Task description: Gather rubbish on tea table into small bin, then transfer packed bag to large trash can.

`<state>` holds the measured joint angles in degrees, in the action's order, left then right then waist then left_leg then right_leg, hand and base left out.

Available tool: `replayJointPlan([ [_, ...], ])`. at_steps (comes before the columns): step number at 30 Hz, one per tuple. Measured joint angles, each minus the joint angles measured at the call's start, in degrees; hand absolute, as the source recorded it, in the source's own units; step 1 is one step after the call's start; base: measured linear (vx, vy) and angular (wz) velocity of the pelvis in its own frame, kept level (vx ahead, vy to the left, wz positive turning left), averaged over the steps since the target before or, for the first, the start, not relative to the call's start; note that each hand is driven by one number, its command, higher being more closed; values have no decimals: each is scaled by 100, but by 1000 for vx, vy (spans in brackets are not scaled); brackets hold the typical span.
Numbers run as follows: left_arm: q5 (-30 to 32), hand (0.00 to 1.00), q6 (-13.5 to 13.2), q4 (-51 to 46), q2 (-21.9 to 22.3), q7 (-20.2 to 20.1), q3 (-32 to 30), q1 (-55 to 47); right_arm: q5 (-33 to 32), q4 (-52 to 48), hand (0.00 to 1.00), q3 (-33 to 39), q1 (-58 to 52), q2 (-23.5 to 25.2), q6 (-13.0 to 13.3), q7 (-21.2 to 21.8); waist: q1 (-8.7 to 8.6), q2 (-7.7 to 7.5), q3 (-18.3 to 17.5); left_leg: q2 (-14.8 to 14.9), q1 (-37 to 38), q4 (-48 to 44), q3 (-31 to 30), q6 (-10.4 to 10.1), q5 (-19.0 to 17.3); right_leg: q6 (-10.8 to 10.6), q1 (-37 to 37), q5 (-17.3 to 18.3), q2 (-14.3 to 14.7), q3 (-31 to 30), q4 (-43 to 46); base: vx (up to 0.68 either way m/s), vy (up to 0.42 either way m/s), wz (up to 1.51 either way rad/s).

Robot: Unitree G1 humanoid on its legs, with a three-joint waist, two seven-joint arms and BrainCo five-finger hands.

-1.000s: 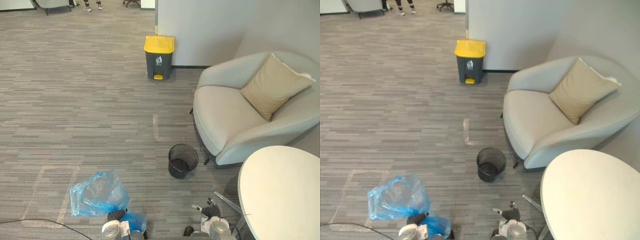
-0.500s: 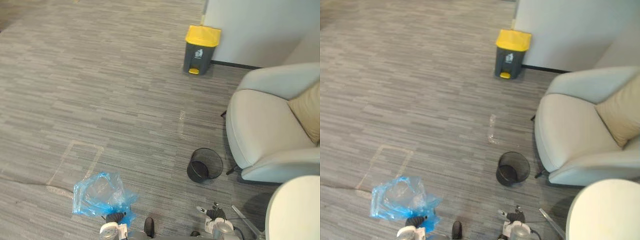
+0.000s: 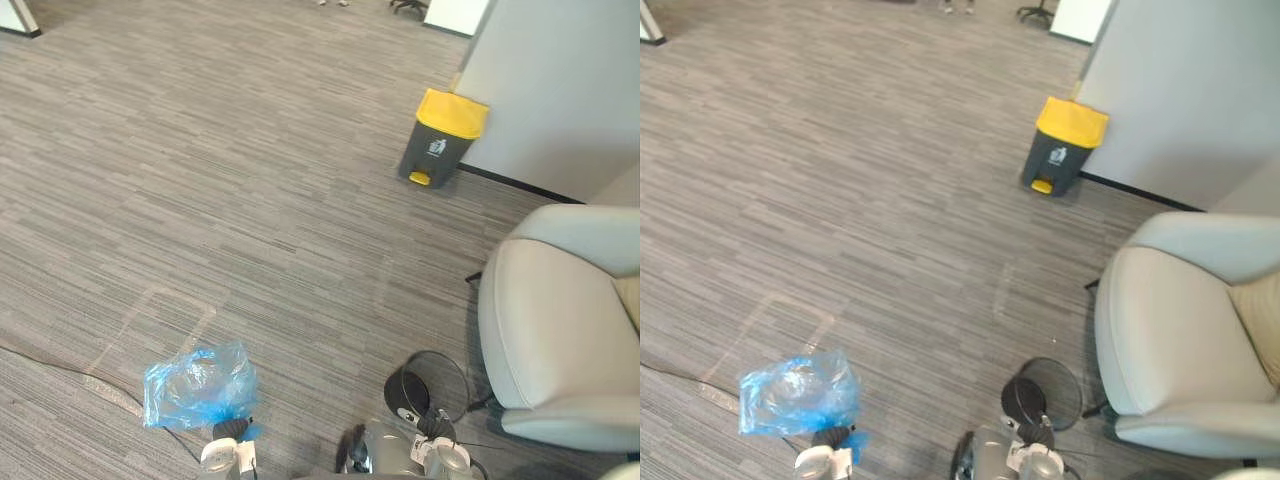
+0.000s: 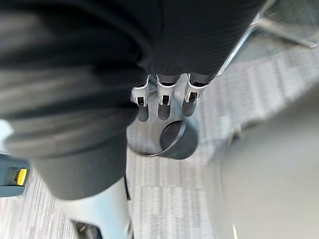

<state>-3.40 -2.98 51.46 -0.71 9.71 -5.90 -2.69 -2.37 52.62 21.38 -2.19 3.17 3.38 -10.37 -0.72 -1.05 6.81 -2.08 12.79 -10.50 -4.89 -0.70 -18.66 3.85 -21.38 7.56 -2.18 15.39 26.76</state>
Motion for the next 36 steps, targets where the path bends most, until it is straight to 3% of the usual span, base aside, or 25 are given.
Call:
replayJointPlan([
  [2, 1, 100, -2, -30, 114, -11, 11, 27, -1, -59, 0, -62, 6, -79, 11, -12, -9, 146, -5, 70, -795, -1873, 464, -328, 158, 38, 395, 175, 62, 77, -269, 733, -102, 44],
  [3, -1, 100, 0, -99, 209, -18, -90, 22, -9, -38, 0, -253, 35, -84, -23, -28, 66, 218, 51, 401, -1484, -3498, 905, -566, 599, 14, 917, 279, 216, -19, -649, 541, -55, -4],
  [4, -1, 100, 0, -126, 235, -24, -123, 15, -12, -21, 0, -274, 56, -63, -42, -33, 87, 225, 78, 533, -1631, -3858, 1066, -469, 544, 29, 1111, 289, 269, -64, -758, 647, -27, -22],
  [6, -5, 100, 5, -138, 253, -67, -151, 22, -17, 1, 0, -399, 146, 74, -73, -41, 150, 96, 175, 838, -2103, -4402, 1508, -61, 239, 88, 1844, 325, 305, -330, -1156, 570, 6, -35],
  [9, 0, 100, -1, -341, 294, -112, -161, 46, -133, -3, 0, -447, 351, 115, -79, -96, 257, -20, 235, 1092, -2806, -3400, 1885, -25, -53, 78, 2368, 331, 109, -716, -1286, 542, 122, -72],
  [10, 6, 100, -12, -377, 321, -107, -162, 78, -223, -17, 0, -407, 395, 118, -64, -109, 322, -23, 240, 1108, -3050, -2257, 1758, -114, 198, -89, 2549, 427, -43, -899, -1232, 543, 244, -89],
  [11, 5, 100, -14, -365, 376, -101, -163, 78, -222, -31, 0, -369, 361, 107, -56, -117, 349, 45, 181, 1057, -3058, -1499, 1465, -191, 694, -316, 2557, 565, -69, -1047, -1136, 441, 252, -90],
  [12, 2, 100, -14, -353, 397, -97, -132, 73, -222, -35, 0, -348, 332, 96, -54, -124, 369, 118, 136, 1061, -3072, -1114, 1202, -278, 1146, -462, 2579, 663, -67, -1146, -1074, 342, 259, -71],
  [13, 1, 100, -17, -316, 354, -87, -165, 112, -211, 61, 0, -413, 328, 68, -109, -106, 384, -2, 87, 884, -3050, -1405, 1226, -282, 1207, -620, 2661, 880, -295, -1437, -956, 343, 268, -50],
  [15, -1, 100, -30, -308, 312, -75, -205, 220, -210, 90, 0, -368, 301, 88, -151, -101, 389, -115, 40, 794, -2873, -1417, 1597, -129, 968, -633, 2513, 808, -494, -1758, -658, 420, 334, -66],
  [17, 3, 100, -19, -219, 269, -80, -206, 201, -205, 56, 0, -382, 270, 89, -157, -89, 398, -123, 27, 804, -2611, -1445, 1965, 34, 781, -758, 2331, 497, -608, -1938, -296, 361, 308, -93],
  [19, 5, 100, 7, -221, 243, -79, -196, 100, -193, 44, 0, -497, 322, 94, -149, -79, 424, -89, 60, 842, -2055, -1095, 2385, 163, 677, -1152, 1607, -17, -687, -1951, 1073, 324, 256, -108],
  [20, 5, 100, 12, -215, 239, -78, -193, 89, -189, 45, 0, -493, 318, 81, -148, -79, 401, -73, 70, 842, -1944, -1008, 2436, 160, 671, -1158, 1466, 18, -689, -1889, 1360, 220, 158, -81],
  [21, 4, 100, 19, -161, 219, -75, -188, 104, -148, 47, 0, -484, 282, 88, -147, -84, 360, -42, 89, 841, -1664, -784, 2547, 146, 661, -1083, 1157, 203, -697, -1611, 1894, 186, 88, -57],
  [23, 0, 100, 23, -78, 179, -31, -191, 150, 14, 74, 0, -521, 260, 76, -151, -83, 357, 19, 135, 829, -1210, -313, 2788, 47, 601, -921, 750, 459, -760, -915, 2067, 187, 59, -58],
  [25, -5, 100, 36, 132, 114, 15, -203, 179, 28, 114, 0, -517, 250, 55, -159, -89, 313, -2, 123, 809, -820, 54, 3084, -62, 596, -790, 452, 544, -806, 87, 1082, 191, -31, -58],
  [27, -5, 100, 47, 248, 74, 12, -198, 233, 53, 152, 0, -509, 300, 53, -158, -92, 234, -17, 122, 807, -756, 142, 3126, -166, 565, -691, 347, 319, -693, 344, 127, 189, -82, -20],
  [28, -5, 100, 52, 333, 31, 10, -187, 256, 134, 263, 0, -483, 379, 53, -136, -93, 140, -46, 137, 782, -711, 182, 3106, -239, 551, -623, 328, -12, -608, 338, -562, 355, -189, 13],
  [29, 1, 100, 62, 459, -69, 3, -143, 262, 240, 355, 0, -454, 416, 27, -126, -90, 67, -149, 184, 664, -515, 264, 2918, -402, 506, -190, 434, -749, -560, 198, -1053, 391, -212, 18],
  [30, 5, 100, 73, 502, -42, 6, -145, 274, 245, 360, 0, -453, 454, 1, -122, -89, 64, -69, 219, 721, -444, 288, 2893, -434, 497, -174, 480, -722, -503, 219, -982, 417, -234, 12],
  [31, 70, 100, 81, 501, 46, -2, -150, 221, 245, 360, 0, -410, 455, -54, -120, -89, 63, 57, 202, 820, -356, 303, 2741, -496, 532, -189, 494, -403, -402, 255, -843, 334, -214, -6],
  [33, 103, 100, 82, 398, 78, -3, -163, 148, 243, 361, 0, -362, 446, -84, -123, -89, 106, 91, 237, 1064, -691, -737, 2458, -533, 504, -151, 642, -126, -327, 282, -763, 260, -191, -3],
  [34, 101, 100, 82, 276, 110, -7, -190, 104, 245, 339, 0, -380, 420, -36, -126, -91, 105, 133, 235, 1297, -1115, -1812, 2187, -559, 519, -127, 824, -48, -222, 298, -853, 355, -234, -14],
  [35, 101, 100, 79, 88, 169, -7, -211, 47, 243, 317, 0, -478, 393, -63, -130, -95, 149, 250, 245, 1606, -1613, -3087, 1857, -667, 816, -46, 1088, 62, -8, 244, -943, 516, -253, -52],
  [36, 100, 100, 67, -74, 217, -23, -199, -37, 241, 315, 0, -639, 393, -88, -136, -95, 204, 280, 261, 1790, -1977, -4093, 1634, -691, 826, 107, 1374, 251, 178, 102, -986, 461, -126, -63],
])
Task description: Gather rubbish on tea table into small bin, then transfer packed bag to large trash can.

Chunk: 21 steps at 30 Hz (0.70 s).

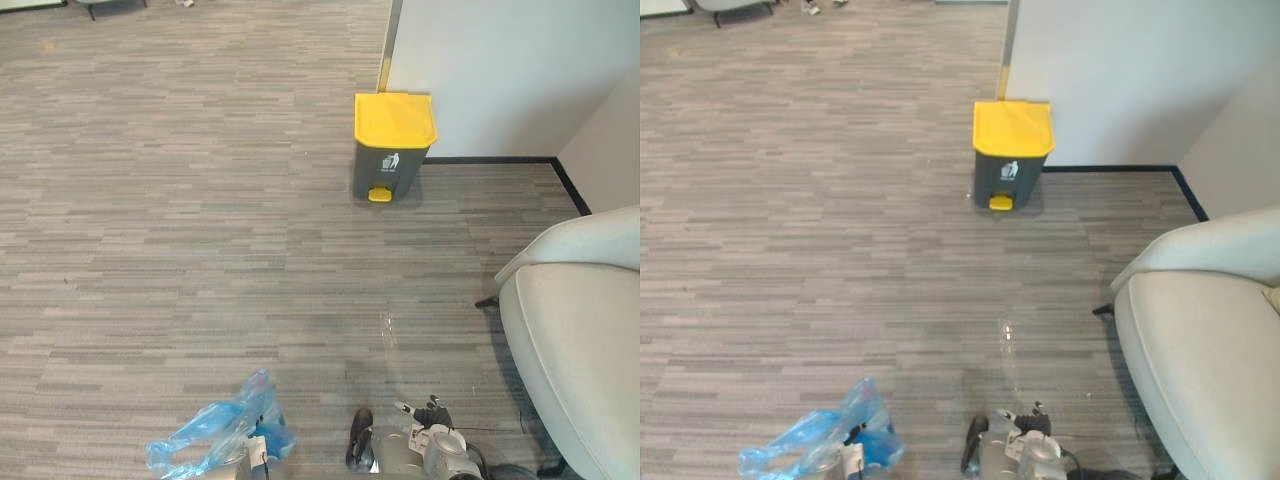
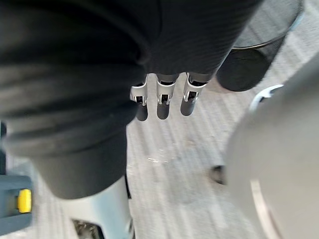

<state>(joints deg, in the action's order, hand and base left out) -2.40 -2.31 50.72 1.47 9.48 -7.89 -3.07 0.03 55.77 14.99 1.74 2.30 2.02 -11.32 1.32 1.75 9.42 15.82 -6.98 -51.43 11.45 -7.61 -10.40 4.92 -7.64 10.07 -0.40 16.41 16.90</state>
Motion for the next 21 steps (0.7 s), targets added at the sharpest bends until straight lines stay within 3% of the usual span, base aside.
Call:
replayJointPlan([
  [3, -14, 100, -3, -252, 35, -35, -3, -43, -4, -5, 0, -231, -11, 27, -37, -2, 77, -113, 20, -125, -517, -236, 39, 99, -313, 72, 466, 171, 48, -360, -129, 389, -18, -76],
  [6, -28, 100, -14, -526, 154, -83, -4, -83, -5, -72, 0, -199, -11, 43, -70, -11, 213, -148, 23, -328, -804, 1293, 164, 269, -446, -91, 855, 196, 17, -719, -394, 389, 82, -64],
  [7, -66, 100, -16, -564, 166, -87, 25, -64, -4, -120, 0, -177, 14, 46, -65, -19, 218, -173, 18, -549, -870, 2208, 32, 315, -352, -205, 1040, 270, -69, -870, -512, 425, 176, -54],
  [8, -72, 100, -14, -562, 166, -87, 30, -65, -4, -120, 0, -164, 15, 44, -65, -20, 218, -186, 1, -626, -896, 2492, -31, 323, -262, -243, 1100, 292, -102, -911, -542, 541, 260, -48],
  [9, -126, 100, -16, -564, 165, -81, 58, -75, -2, -113, 0, -162, -11, 21, -63, -32, 219, -205, -62, -818, -873, 3202, -187, 354, 63, -401, 1223, 386, -179, -1035, -620, 567, 341, -65],
  [10, -148, 100, -25, -564, 139, -78, 111, -108, -3, -71, 0, -162, -44, -5, -71, -41, 299, -263, -161, -1012, -785, 3354, -211, 506, 649, -651, 1332, 555, -322, -1310, -618, 585, 337, -57],
  [12, -169, 100, -19, -567, 83, -64, 114, -83, 0, -92, 0, -163, -70, 59, -77, -44, 285, -372, -252, -1124, -765, 3277, -52, 587, 433, -685, 1320, 536, -500, -1407, -509, 405, 216, -33],
  [13, -169, 100, -13, -567, 72, -65, 125, -60, 0, -108, 0, -163, -84, 110, -78, -43, 307, -417, -262, -1172, -665, 3220, 94, 640, 267, -696, 1243, 535, -612, -1522, -255, 381, 224, -50],
  [14, -167, 100, -7, -571, 70, -62, 196, -83, 4, -111, 0, -170, -124, 135, -80, -37, 347, -429, -264, -1243, -429, 3247, 254, 709, 101, -849, 1075, 498, -708, -1609, 327, 444, 279, -56],
  [16, -168, 100, -1, -599, 35, -66, 466, -81, 5, -151, 0, -204, -183, 133, -74, 4, 275, -389, -243, -1376, 48, 3405, 317, 833, -165, -1369, 389, 48, -864, -1694, 2127, 456, 289, -24],
  [17, -170, 100, 11, -608, 22, -66, 508, -81, 5, -145, 0, -204, -218, 131, -80, 13, 228, -348, -194, -1422, 341, 3477, 295, 842, -290, -1426, -60, 24, -883, -1720, 3158, 408, 200, 8],
  [19, -171, 100, 27, -586, 0, -49, 507, -95, 10, -376, 0, -205, -334, 126, -59, 10, 168, -288, -186, -1461, 936, 3788, 298, 820, -405, -1257, -680, 209, -864, -1466, 3944, 482, 130, 12],
  [21, -170, 100, 23, -555, -57, 32, 498, -6, 12, -402, 0, -194, -282, 127, -41, 14, 134, -312, -149, -1455, 1438, 4167, 278, 807, -427, -1010, -1081, 428, -863, -887, 3631, 449, 38, 12],
])
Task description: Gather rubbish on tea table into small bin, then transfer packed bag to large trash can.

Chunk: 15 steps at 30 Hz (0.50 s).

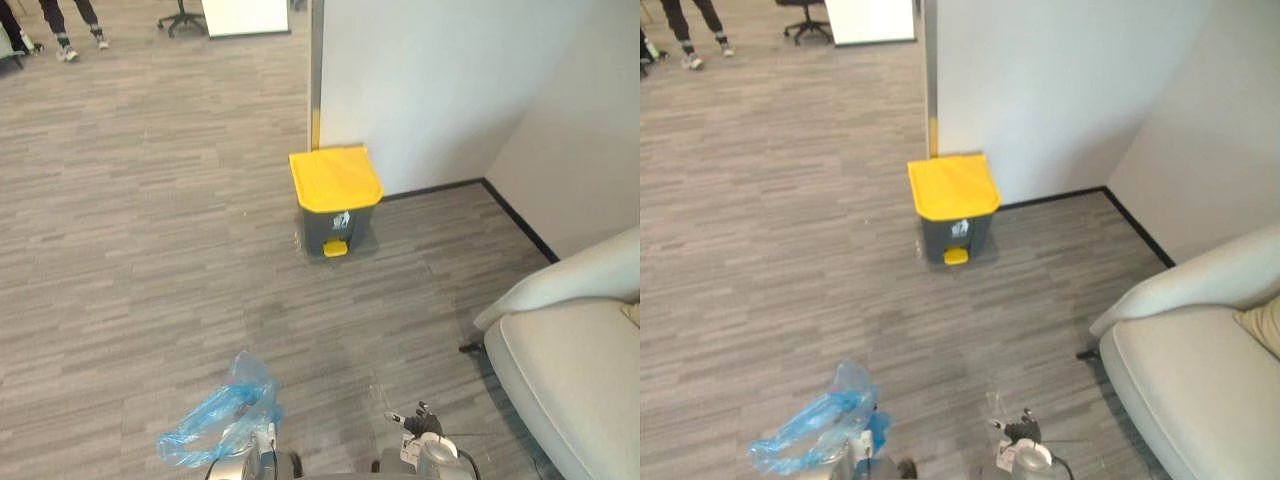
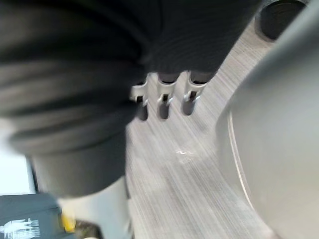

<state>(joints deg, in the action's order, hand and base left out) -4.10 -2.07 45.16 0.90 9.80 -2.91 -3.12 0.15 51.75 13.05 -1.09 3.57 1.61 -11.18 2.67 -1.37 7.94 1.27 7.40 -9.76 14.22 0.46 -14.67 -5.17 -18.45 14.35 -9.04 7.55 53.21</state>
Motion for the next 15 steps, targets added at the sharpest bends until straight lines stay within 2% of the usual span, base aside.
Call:
replayJointPlan([
  [2, 0, 100, -1, 76, -38, 5, -16, 72, 3, 28, 0, 46, 25, -6, 8, 2, -58, -15, 28, 42, 345, 216, -72, 1, -1, 173, -224, 28, 88, 474, -967, 452, -42, 26],
  [3, 0, 100, -11, 149, -64, 0, -3, 86, 11, 91, 0, 68, 109, -10, 12, 3, -92, -22, 32, 47, 483, 304, -164, 2, -3, 236, -236, -187, 249, 460, -1821, 565, -143, 54],
  [4, 0, 100, -12, 235, -126, -2, -1, 88, 42, 211, 0, 115, 131, 1, 8, 4, -180, -111, 30, -34, 569, 322, -402, -56, -42, 328, -128, -701, 381, 281, -2803, 483, -157, 71],
  [5, 1, 100, -13, 301, -178, -4, -2, 83, 40, 275, 0, 158, 122, 2, 9, 12, -224, -216, 27, -115, 667, 316, -590, -113, -89, 678, -113, -1171, 397, 121, -3011, 496, -167, 63],
  [6, 6, 100, 10, 417, -62, -5, -42, 95, 120, 300, 0, 220, 253, -107, 15, 4, -218, 29, 61, 108, 779, 246, -736, -160, -155, 669, -13, -971, 483, 270, -2817, 490, -154, 47],
  [7, 6, 100, 0, 398, -12, -5, -45, 35, 185, 308, 0, 257, 293, -170, 10, -1, -210, 157, 50, 218, 574, -319, -816, -172, -155, 712, 118, -733, 532, 404, -2856, 479, -148, 27],
  [8, 7, 100, 0, 395, -3, -7, -44, 23, 198, 309, 0, 254, 285, -169, 10, -2, -221, 187, 52, 265, 451, -603, -854, -183, -148, 736, 190, -673, 547, 448, -2892, 557, -192, 30],
  [9, 8, 100, 1, 389, 11, -11, -49, 22, 197, 316, 0, 245, 248, -157, 5, -2, -225, 215, 52, 347, 207, -1182, -868, -296, -84, 743, 320, -596, 588, 495, -2971, 371, -145, 18],
  [10, 6, 100, 2, 360, 27, -19, -71, 21, 194, 303, 0, 223, 223, -143, 0, -3, -210, 247, 70, 497, -224, -2281, -859, -680, 176, 776, 597, -524, 667, 517, -3155, 458, -168, 8],
  [11, 6, 100, 2, 322, 61, -46, -72, 10, 189, 301, 0, 147, 219, -142, -20, -8, -189, 275, 91, 662, -607, -3212, -870, -891, 392, 811, 881, -490, 739, 503, -3364, 429, -101, -11],
  [12, 4, 100, -5, 251, 105, -93, -88, -32, 153, 301, 0, 64, 225, -135, -22, -11, -168, 278, 108, 820, -941, -3963, -831, -849, 287, 886, 1197, -420, 823, 467, -3559, 580, -78, -20],
  [13, 3, 100, -3, 210, 147, -139, -87, -37, 113, 301, 0, -30, 223, -105, -23, -9, -123, 242, 134, 895, -1295, -4306, -744, -675, 94, 877, 1576, -358, 842, 427, -3791, 400, -22, -22],
  [15, 3, 100, -2, 84, 199, -169, -93, -81, 95, 301, 0, -23, 213, -71, -33, -11, -64, 157, 132, 933, -1574, -3919, -435, -480, -127, 870, 1855, -356, 795, 278, -3976, 339, 14, -46],
])
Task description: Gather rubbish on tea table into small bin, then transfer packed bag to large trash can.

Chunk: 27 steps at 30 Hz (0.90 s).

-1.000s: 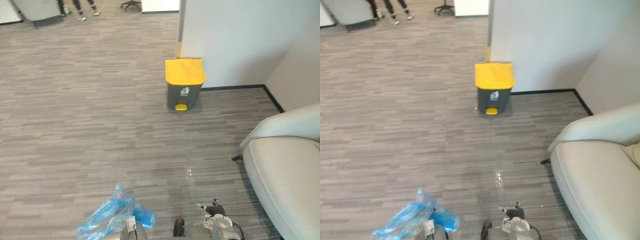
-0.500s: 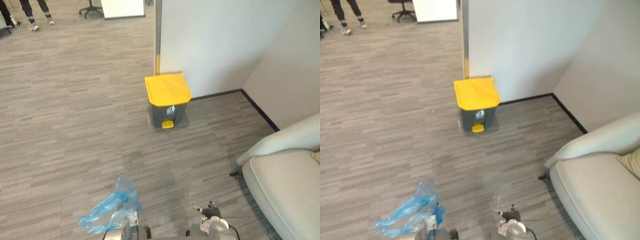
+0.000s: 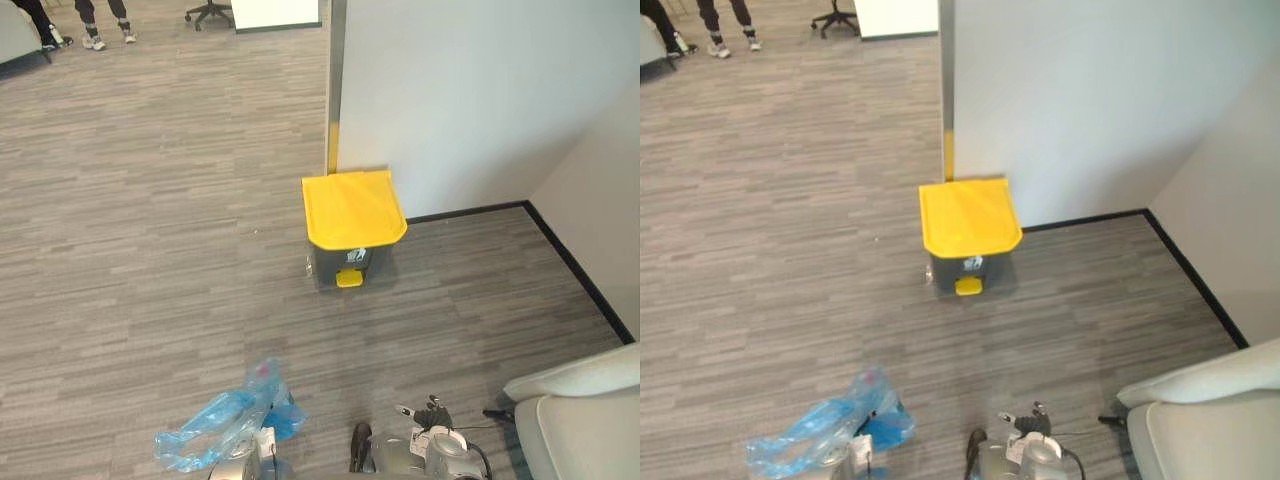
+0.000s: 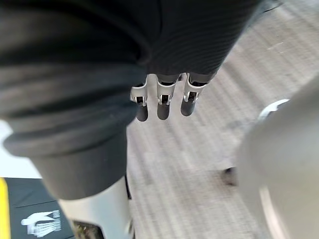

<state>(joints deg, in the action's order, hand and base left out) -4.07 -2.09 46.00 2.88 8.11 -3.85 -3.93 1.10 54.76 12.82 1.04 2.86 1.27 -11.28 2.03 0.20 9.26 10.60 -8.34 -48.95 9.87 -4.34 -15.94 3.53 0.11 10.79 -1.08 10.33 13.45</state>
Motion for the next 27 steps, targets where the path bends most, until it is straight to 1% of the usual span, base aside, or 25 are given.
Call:
replayJointPlan([
  [1, -4, 100, -2, -65, 2, -17, -19, -9, -3, -16, 0, 30, 17, -3, 0, -1, 73, -27, 0, -30, -220, 721, 145, 64, -113, -8, 162, -4, -49, -159, -141, 422, 93, -63],
  [2, -1, 100, -2, -77, 4, -32, -34, 1, -3, -24, 0, 63, 20, -2, -1, -4, 94, -39, 6, -47, -312, 1081, 174, 66, -116, -51, 222, 3, -88, -189, -197, 342, 125, -61],
  [3, 0, 100, -4, -95, 6, -50, -46, 25, -2, -26, 0, 102, 16, -3, 0, -14, 122, -49, 13, -124, -372, 1847, 156, 60, 16, -216, 312, 55, -164, -265, -241, 328, 174, -42],
  [4, 1, 100, -3, -64, 7, -56, -14, 12, -2, -22, 0, 154, -31, -24, -1, -12, 120, 18, -24, -193, -352, 2726, 90, 41, 454, -376, 392, 129, -163, -319, -271, 314, 221, -48],
  [5, 4, 100, -9, -12, 15, -53, 1, -9, 0, 27, 0, 175, -107, -67, -10, -13, 130, 0, -93, -272, -320, 2892, 34, 60, 1015, -572, 405, 260, -211, -477, -247, 315, 223, -25],
  [6, 7, 100, -7, 19, -19, -47, -12, -6, 2, 28, 0, 166, -172, -30, -31, -9, 127, -72, -197, -416, -271, 2998, 74, 105, 970, -588, 404, 266, -342, -534, -251, 400, 278, -29],
  [7, 7, 100, 0, 45, -62, -41, -10, 51, 4, 21, 0, 171, -211, 20, -32, -13, 127, -194, -248, -561, -118, 3108, 334, 199, 855, -695, 379, 330, -568, -637, -84, 342, 211, -23],
  [8, 4, 100, 0, 59, -57, -42, -10, 51, 4, 20, 0, 173, -213, 26, -33, -9, 151, -194, -245, -601, -43, 3112, 384, 226, 789, -703, 363, 327, -620, -671, 35, 383, 254, -45],
  [9, 8, 100, 2, 88, -40, -42, 7, 44, 10, 11, 0, 165, -212, 41, -35, -3, 165, -174, -236, -651, 148, 3142, 489, 274, 677, -723, 283, 321, -699, -743, 418, 260, 205, -56],
  [10, 10, 100, 3, 84, -41, -44, 108, -76, 15, -35, 0, 147, -242, 74, -36, 3, 135, -139, -236, -726, 484, 3324, 616, 332, 543, -905, -144, 219, -805, -845, 1598, 230, 214, -48],
  [11, 17, 100, 2, 83, -47, -44, 132, -99, 19, -51, 0, 137, -236, 74, -24, 9, 132, -137, -235, -750, 581, 3381, 638, 345, 500, -1004, -338, 132, -830, -877, 2043, 229, 196, -28],
  [12, 40, 100, 6, 83, -78, -46, 164, -100, 23, -119, 0, 124, -233, 74, -27, 13, 92, -141, -220, -801, 772, 3450, 640, 392, 413, -1096, -757, -46, -917, -933, 2923, 254, 150, 5],
  [13, 46, 100, 15, 89, -116, -41, 159, -105, 27, -186, 0, 128, -264, 73, -26, 13, 73, -156, -208, -842, 956, 3477, 632, 406, 334, -1075, -1083, -50, -980, -926, 3609, 288, 113, 13],
  [15, 43, 100, 17, 98, -176, -7, 141, -110, 48, -232, 0, 147, -323, 74, -17, 9, 67, -189, -216, -844, 1275, 3545, 603, 401, 218, -934, -1400, 93, -974, -727, 3978, 324, 30, 19],
  [16, 44, 100, 16, 139, -193, 64, 95, -99, 65, -228, 0, 152, -306, 73, -18, 9, 55, -188, -214, -836, 1549, 3731, 580, 406, 207, -807, -1563, 310, -925, -496, 3850, 335, -12, 18],
  [17, 44, 100, 15, 177, -200, 73, 58, -86, 76, -222, 0, 153, -280, 73, -18, 10, 37, -169, -215, -809, 1683, 3835, 560, 405, 208, -735, -1653, 391, -841, -380, 3620, 366, -51, 25],
  [18, 44, 100, 14, 208, -212, 78, 22, -67, 76, -215, 0, 157, -232, 75, -13, 11, -13, -149, -205, -759, 1826, 3976, 497, 403, 209, -678, -1754, 396, -687, -205, 3079, 389, -95, 31],
  [19, 43, 100, 12, 224, -220, 78, 22, -51, 74, -200, 0, 172, -205, 76, -13, 11, -30, -143, -202, -728, 1932, 4095, 432, 402, 210, -592, -1841, 314, -515, -135, 2458, 406, -120, 40],
  [20, 43, 100, 7, 287, -221, 76, 27, -14, 73, -197, 0, 176, -204, 76, -9, 11, -37, -149, -205, -723, 1989, 4136, 353, 383, 198, -550, -1834, 73, -382, -160, 1861, 423, -157, 48],
  [21, 43, 100, 5, 340, -236, 68, 29, 4, 63, -135, 0, 177, -231, 72, -6, 14, -72, -305, -211, -856, 2080, 4192, 172, 311, 157, -176, -1686, -649, -318, -274, 1042, 428, -163, 38],
  [22, 44, 100, 14, 533, -129, 75, -3, 86, 61, -100, 0, 260, -121, -40, 6, 15, -77, -39, -161, -696, 2209, 4195, -28, 219, 93, -161, -1550, -580, -202, -165, 1124, 414, -144, 28],
  [23, 46, 100, 12, 548, -80, 58, -30, 90, 69, -89, 0, 303, -60, -88, 8, 12, -62, 62, -168, -636, 2199, 4164, -106, 181, 129, -112, -1483, -474, -168, -139, 1109, 372, -139, 12],
  [25, 71, 100, 7, 545, 8, 58, -24, 162, 55, 27, 0, 451, -47, -87, 21, -8, -101, 168, -172, -521, 2124, 3873, -178, 46, 215, -49, -1316, -260, -154, 55, 1084, 350, -165, 31],
  [26, 72, 100, 7, 541, 8, 54, 11, 206, 54, 19, 0, 471, -42, -92, 20, -8, -123, 169, -169, -467, 2026, 3618, -186, 15, 231, -35, -1184, -247, -138, 133, 942, 328, -171, 53],
  [27, 72, 100, 7, 521, 9, 44, 55, 251, 48, 24, 0, 472, -81, -79, 7, -17, -140, 154, -165, -363, 1836, 3116, -197, -49, 256, -32, -913, -249, -106, 235, 683, 244, -130, 41],
])
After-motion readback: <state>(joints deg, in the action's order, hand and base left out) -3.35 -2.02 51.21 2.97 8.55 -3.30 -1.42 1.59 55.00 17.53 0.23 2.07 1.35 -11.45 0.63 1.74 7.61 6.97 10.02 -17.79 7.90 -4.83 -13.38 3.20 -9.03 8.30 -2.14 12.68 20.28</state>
